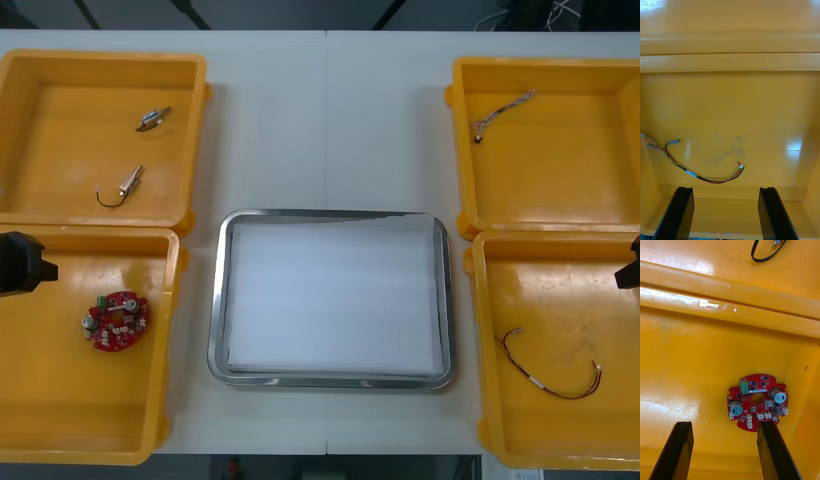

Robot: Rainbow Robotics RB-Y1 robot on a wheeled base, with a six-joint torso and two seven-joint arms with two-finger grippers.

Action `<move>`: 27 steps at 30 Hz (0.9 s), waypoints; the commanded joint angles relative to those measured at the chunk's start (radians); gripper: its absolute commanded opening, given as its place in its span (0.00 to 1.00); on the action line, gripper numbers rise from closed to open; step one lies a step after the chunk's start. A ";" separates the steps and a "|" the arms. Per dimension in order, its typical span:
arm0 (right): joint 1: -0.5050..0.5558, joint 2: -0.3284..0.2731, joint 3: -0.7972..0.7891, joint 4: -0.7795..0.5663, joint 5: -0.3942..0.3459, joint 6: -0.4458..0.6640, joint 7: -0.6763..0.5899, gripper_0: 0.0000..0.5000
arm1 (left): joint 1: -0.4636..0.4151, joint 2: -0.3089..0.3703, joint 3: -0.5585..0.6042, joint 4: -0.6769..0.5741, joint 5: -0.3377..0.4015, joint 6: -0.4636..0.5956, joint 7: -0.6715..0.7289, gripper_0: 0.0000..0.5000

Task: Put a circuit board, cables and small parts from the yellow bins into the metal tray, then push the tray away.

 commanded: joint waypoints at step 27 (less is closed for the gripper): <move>0.011 0.001 -0.030 -0.021 0.008 -0.007 -0.028 1.00 | -0.013 0.046 0.032 -0.008 0.006 0.007 0.007 1.00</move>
